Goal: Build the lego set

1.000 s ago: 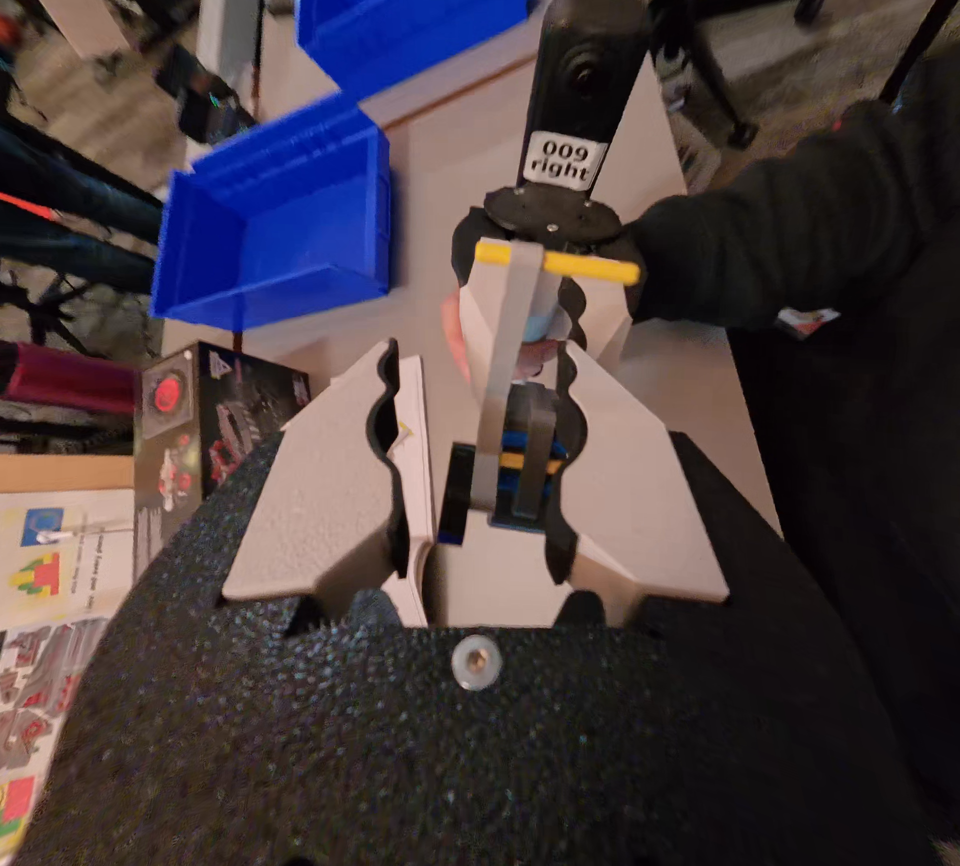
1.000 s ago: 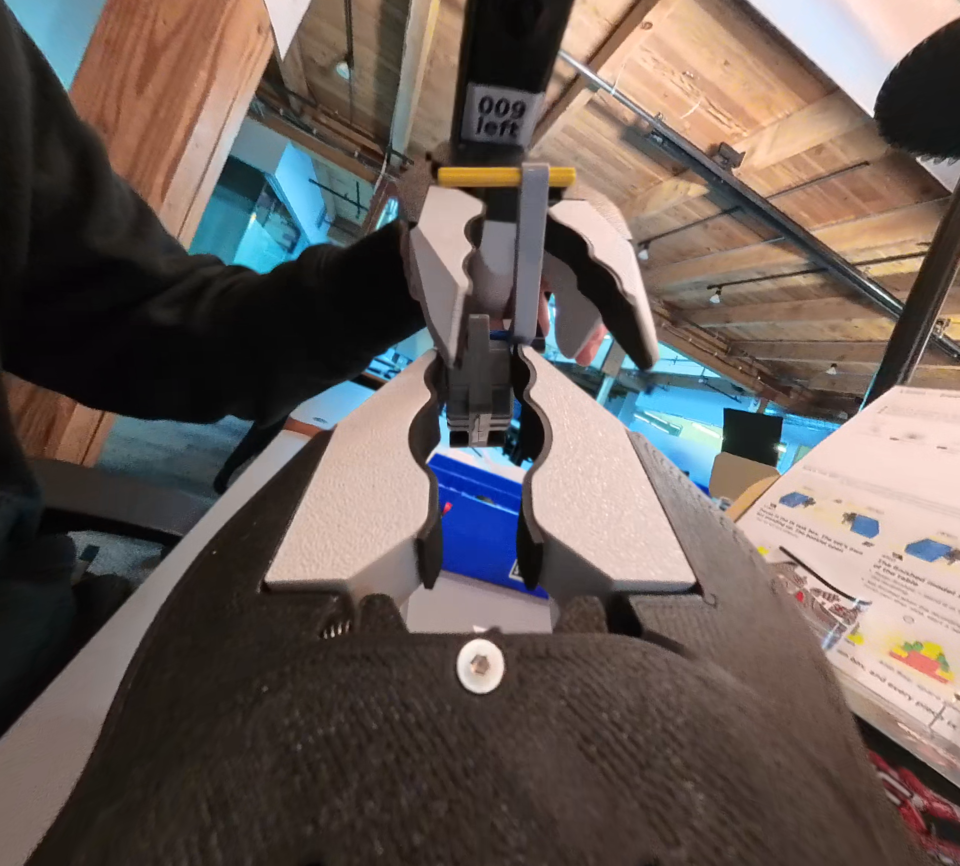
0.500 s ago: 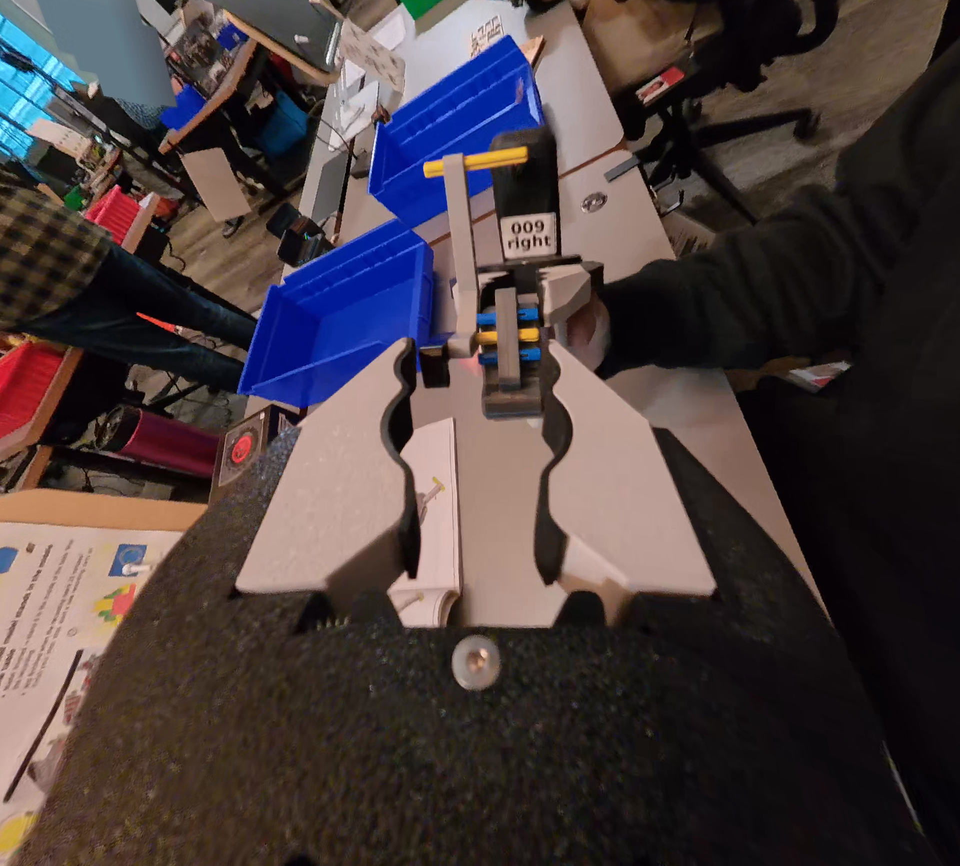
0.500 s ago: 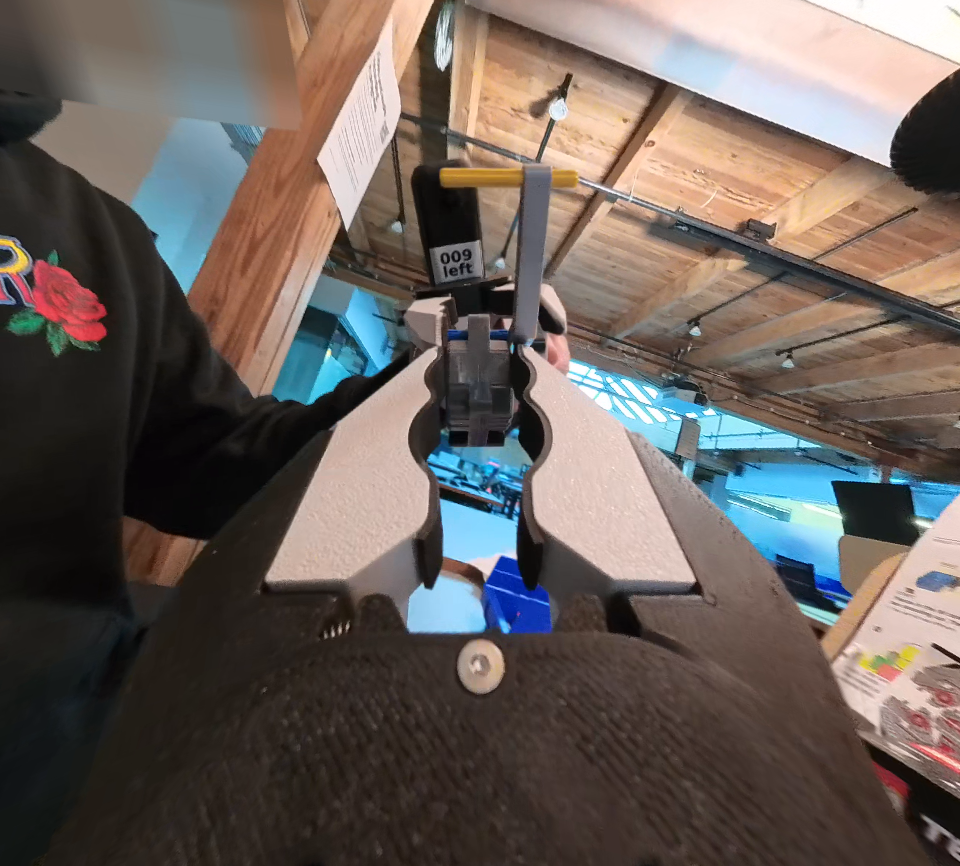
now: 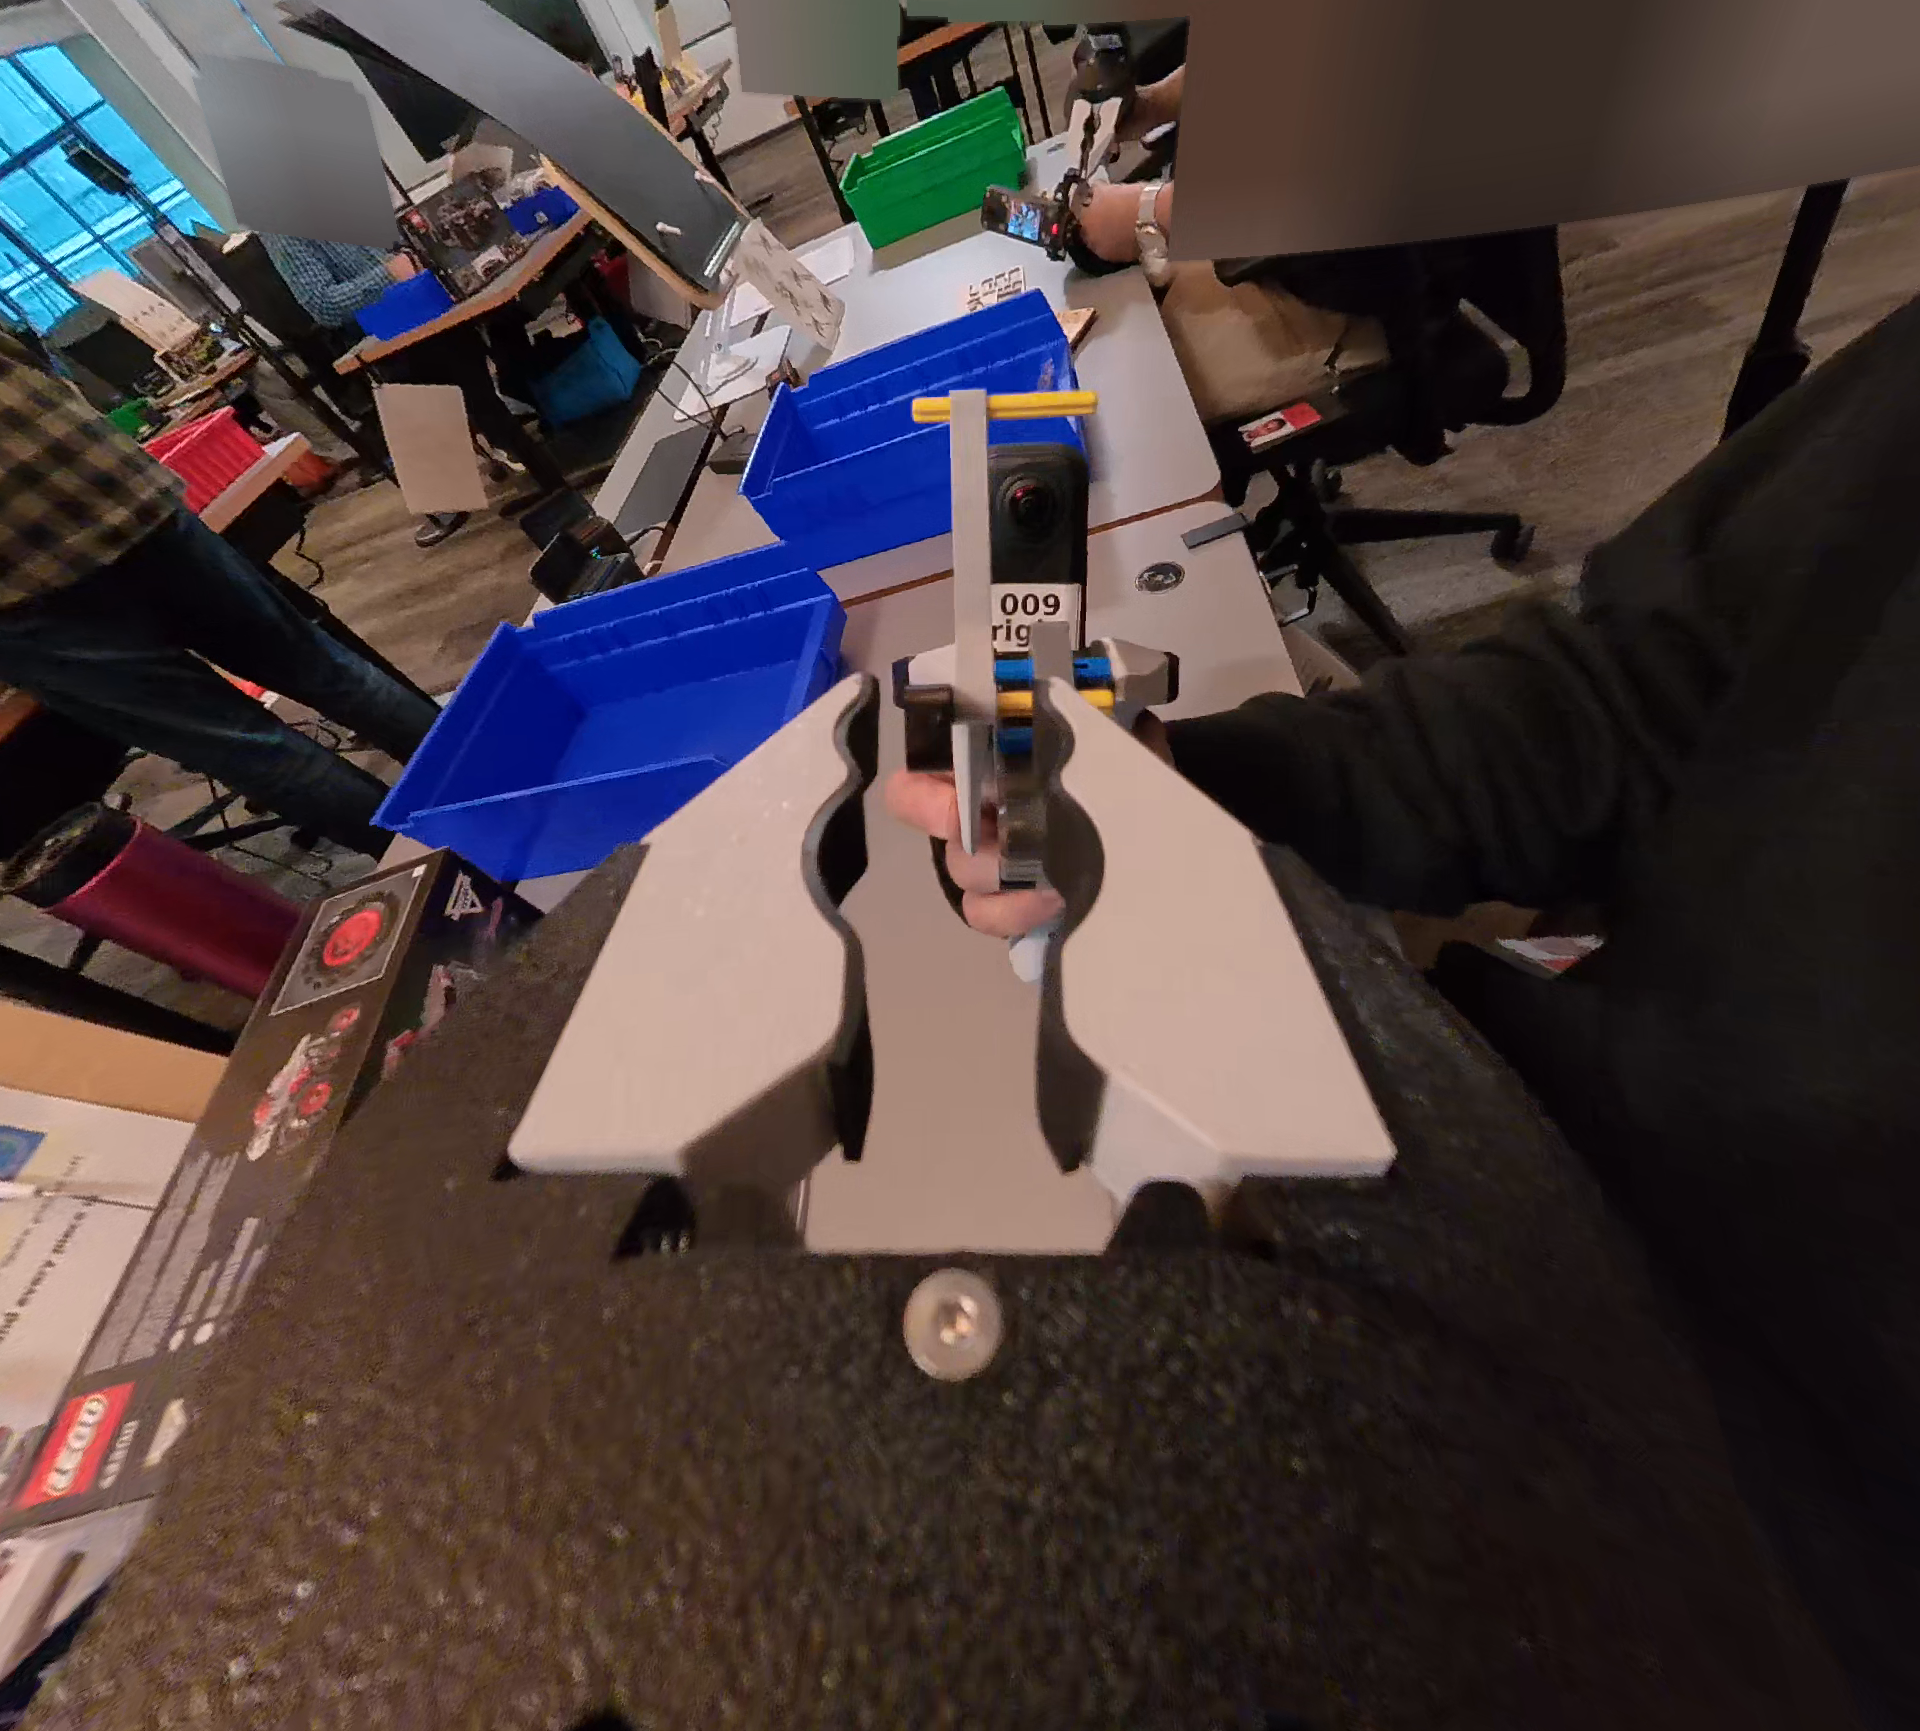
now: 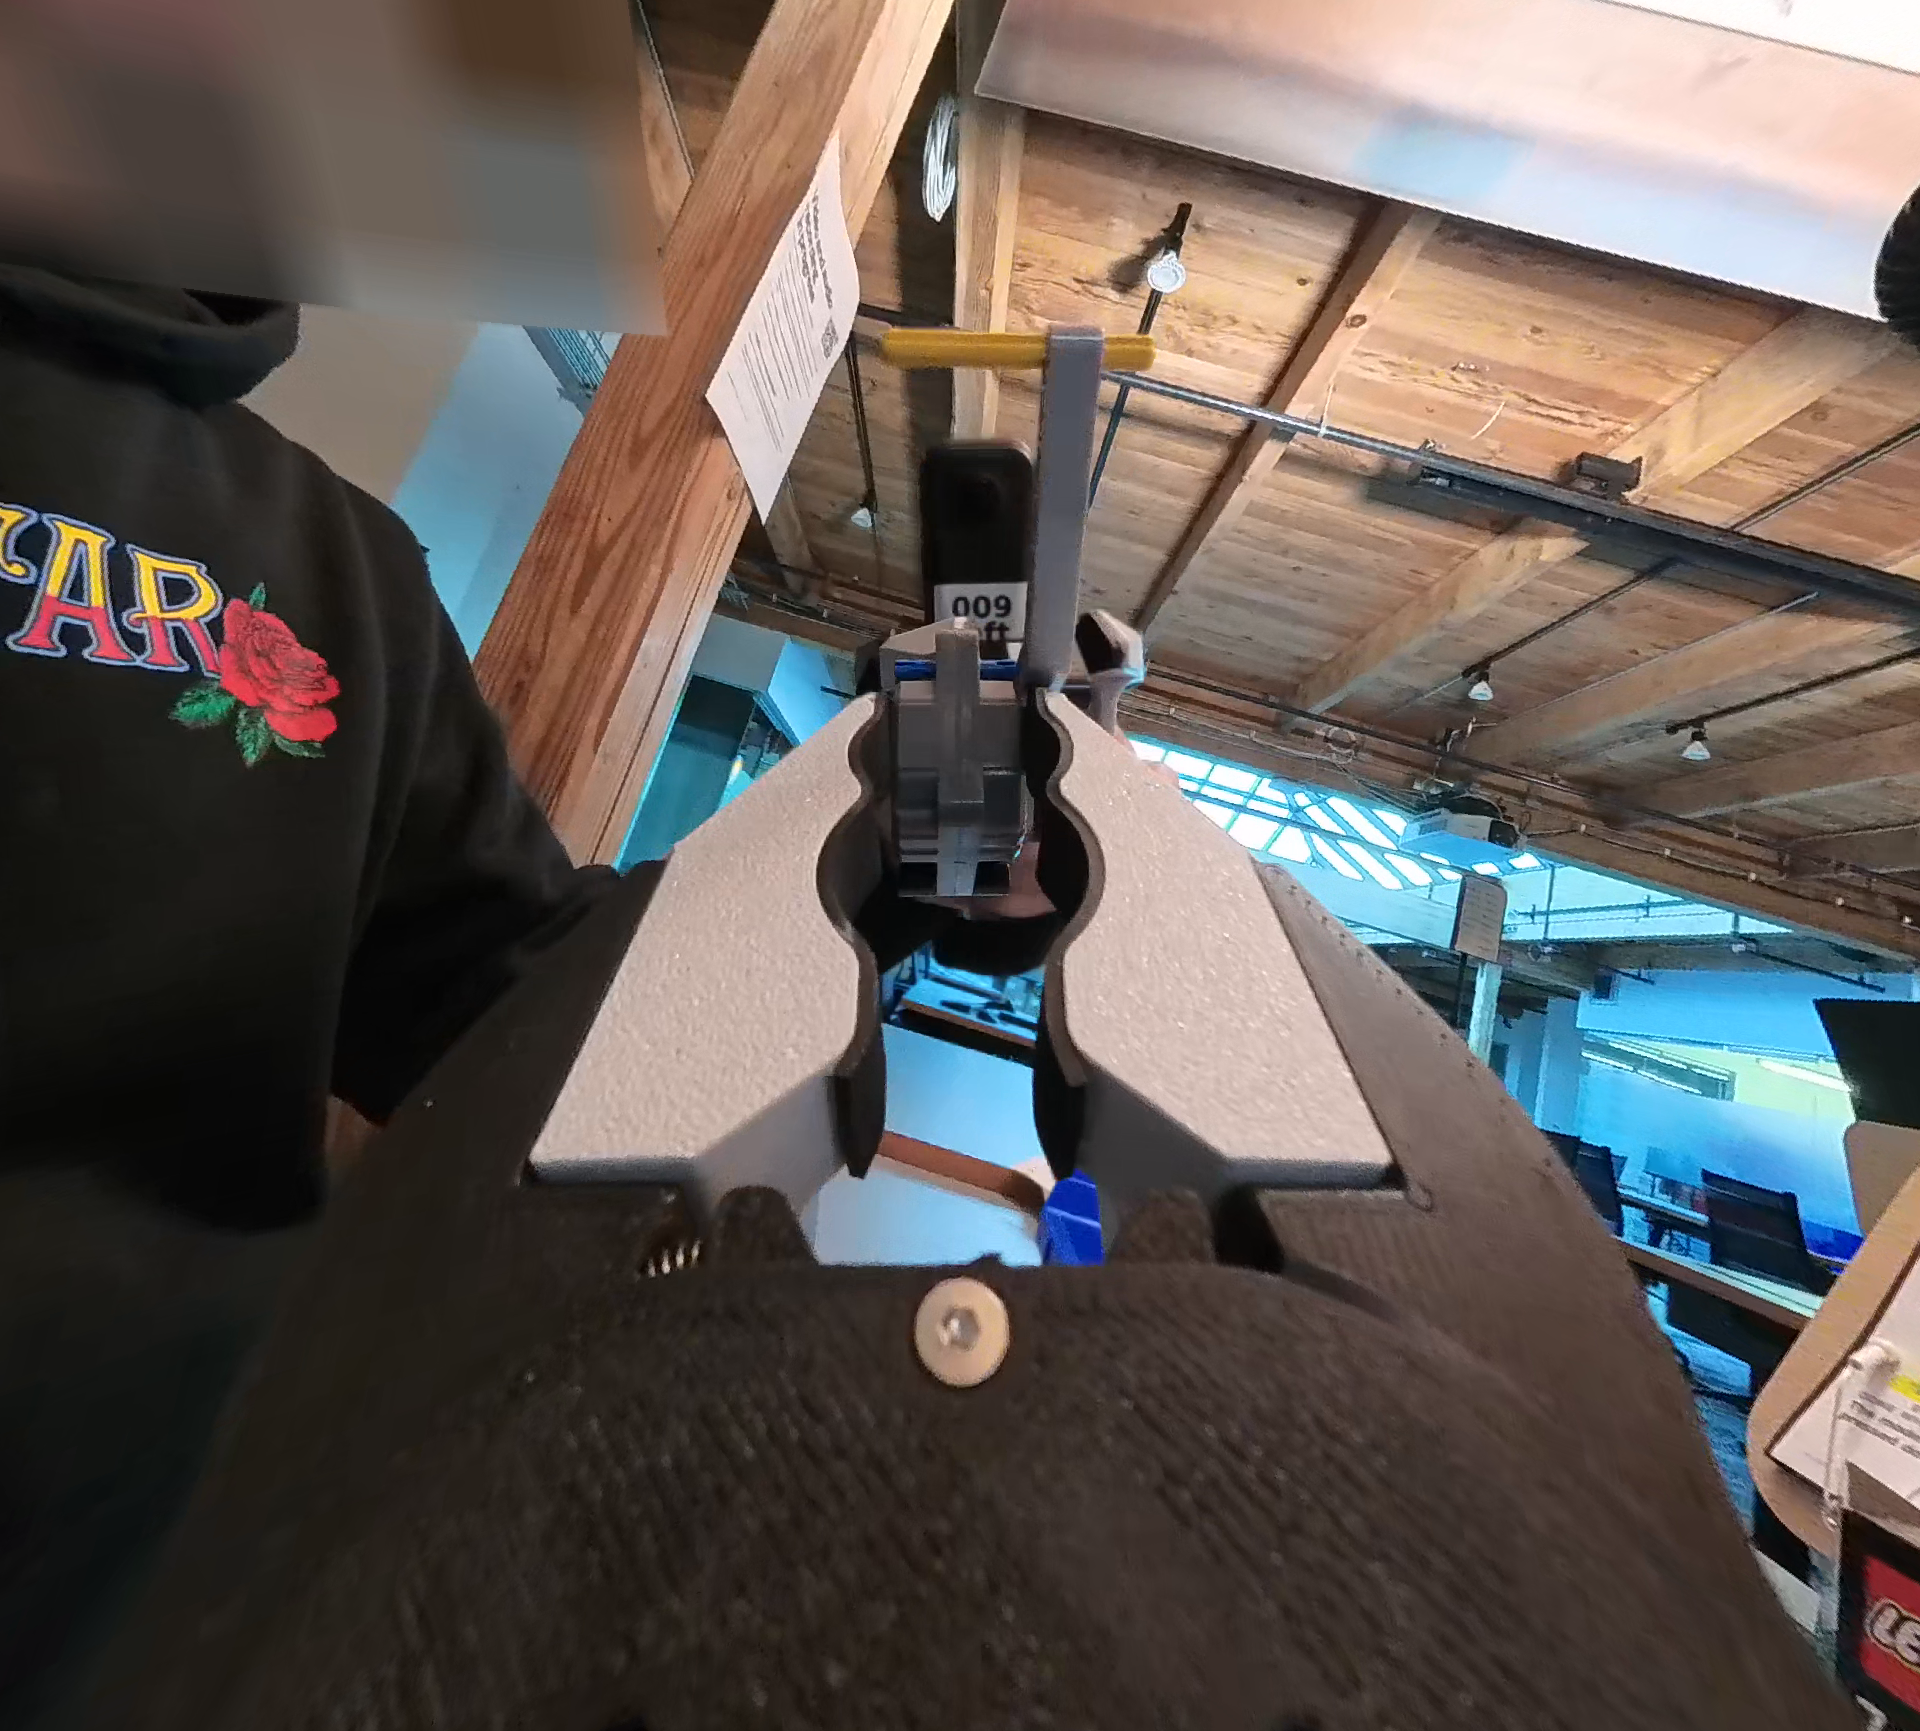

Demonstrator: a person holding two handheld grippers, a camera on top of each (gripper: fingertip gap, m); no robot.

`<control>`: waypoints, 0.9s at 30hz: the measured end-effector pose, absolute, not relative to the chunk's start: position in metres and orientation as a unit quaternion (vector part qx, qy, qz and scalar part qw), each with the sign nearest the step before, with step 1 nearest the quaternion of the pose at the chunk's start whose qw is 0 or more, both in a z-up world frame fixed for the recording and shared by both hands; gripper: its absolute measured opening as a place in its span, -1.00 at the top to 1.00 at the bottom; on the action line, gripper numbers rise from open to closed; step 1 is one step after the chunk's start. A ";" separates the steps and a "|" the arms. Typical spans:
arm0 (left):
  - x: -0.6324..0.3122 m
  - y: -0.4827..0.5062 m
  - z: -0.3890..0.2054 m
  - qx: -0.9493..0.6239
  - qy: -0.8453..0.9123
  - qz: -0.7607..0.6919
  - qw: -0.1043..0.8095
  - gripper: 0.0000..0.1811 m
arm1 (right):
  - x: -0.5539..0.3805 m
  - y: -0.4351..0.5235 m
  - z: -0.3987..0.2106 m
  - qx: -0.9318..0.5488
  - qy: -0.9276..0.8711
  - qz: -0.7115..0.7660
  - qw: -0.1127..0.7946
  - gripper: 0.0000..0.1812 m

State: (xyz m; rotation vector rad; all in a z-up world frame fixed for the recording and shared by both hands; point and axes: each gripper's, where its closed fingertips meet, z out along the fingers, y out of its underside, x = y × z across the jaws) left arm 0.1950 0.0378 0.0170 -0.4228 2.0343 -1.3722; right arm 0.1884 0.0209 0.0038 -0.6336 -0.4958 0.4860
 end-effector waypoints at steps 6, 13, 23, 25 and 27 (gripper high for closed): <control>0.195 0.041 0.014 -0.179 0.748 -0.565 0.297 0.85 | 0.188 0.023 -0.002 -0.313 -0.244 0.230 0.888 0.75; 0.189 0.043 0.009 -0.171 0.725 -0.611 0.270 0.85 | 0.187 0.019 -0.001 -0.278 -0.236 0.279 0.888 0.74; 0.186 0.053 -0.008 -0.173 0.707 -0.633 0.263 0.84 | 0.187 0.027 -0.009 -0.277 -0.228 0.301 0.883 0.74; 0.188 0.059 -0.019 -0.188 0.710 -0.628 0.258 0.84 | 0.185 0.036 -0.020 -0.321 -0.242 0.270 0.875 0.74; 0.190 0.068 -0.034 -0.201 0.716 -0.615 0.264 0.85 | 0.184 0.047 -0.036 -0.377 -0.262 0.228 0.859 0.74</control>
